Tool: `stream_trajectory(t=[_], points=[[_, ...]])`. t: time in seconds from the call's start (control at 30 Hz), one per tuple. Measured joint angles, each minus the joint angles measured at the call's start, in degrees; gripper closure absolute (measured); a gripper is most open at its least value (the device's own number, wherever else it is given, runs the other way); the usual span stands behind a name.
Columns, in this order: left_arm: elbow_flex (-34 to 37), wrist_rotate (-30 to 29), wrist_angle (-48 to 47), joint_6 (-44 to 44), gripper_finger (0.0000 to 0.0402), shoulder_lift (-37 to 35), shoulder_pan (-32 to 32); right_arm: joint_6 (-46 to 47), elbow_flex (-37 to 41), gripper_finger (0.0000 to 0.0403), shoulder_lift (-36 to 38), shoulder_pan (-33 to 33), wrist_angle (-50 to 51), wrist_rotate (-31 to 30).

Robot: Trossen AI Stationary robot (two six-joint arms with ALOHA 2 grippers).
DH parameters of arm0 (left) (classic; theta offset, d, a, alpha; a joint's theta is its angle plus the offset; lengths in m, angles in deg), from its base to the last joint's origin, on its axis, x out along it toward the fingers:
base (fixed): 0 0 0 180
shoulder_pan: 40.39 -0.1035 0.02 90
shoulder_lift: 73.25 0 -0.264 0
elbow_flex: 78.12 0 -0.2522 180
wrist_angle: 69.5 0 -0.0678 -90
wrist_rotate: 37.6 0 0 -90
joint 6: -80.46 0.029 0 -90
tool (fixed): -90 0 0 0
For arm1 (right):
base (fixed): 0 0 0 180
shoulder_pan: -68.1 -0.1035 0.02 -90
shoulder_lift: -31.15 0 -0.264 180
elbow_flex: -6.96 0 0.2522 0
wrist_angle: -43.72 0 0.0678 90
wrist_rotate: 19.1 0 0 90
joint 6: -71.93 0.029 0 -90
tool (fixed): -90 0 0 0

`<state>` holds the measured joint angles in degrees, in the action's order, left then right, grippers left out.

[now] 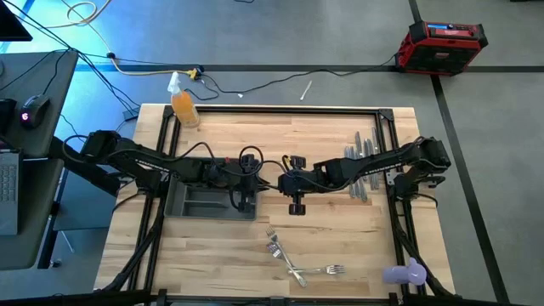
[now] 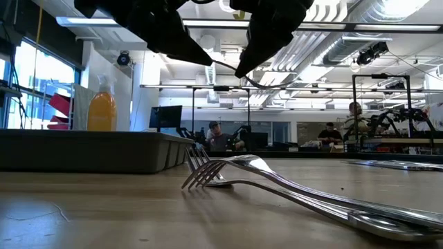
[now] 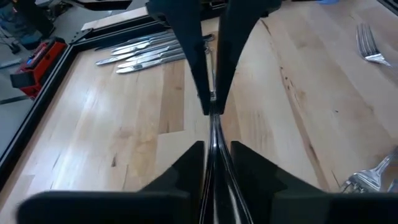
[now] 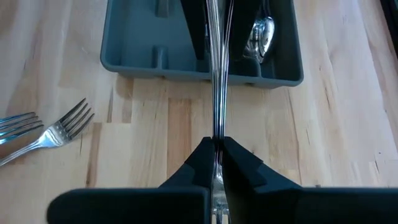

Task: Sort silverware
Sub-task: Put the silver fork into the black silverware tray

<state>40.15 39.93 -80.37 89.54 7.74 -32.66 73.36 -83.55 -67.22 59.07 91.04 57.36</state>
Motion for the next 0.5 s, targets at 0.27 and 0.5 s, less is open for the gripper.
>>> stream_trajectory(t=[0.27,0.5], points=[[0.0,-0.1,-0.14,-0.74,0.0357,0.0,0.0,-0.42,0.0,0.0401,0.0,0.0,0.0,0.02],[-0.04,-1.7,-1.92,-1.39,0.0357,0.02,0.24,-2.99,0.0,0.0317,0.09,0.0,0.09,0.15]])
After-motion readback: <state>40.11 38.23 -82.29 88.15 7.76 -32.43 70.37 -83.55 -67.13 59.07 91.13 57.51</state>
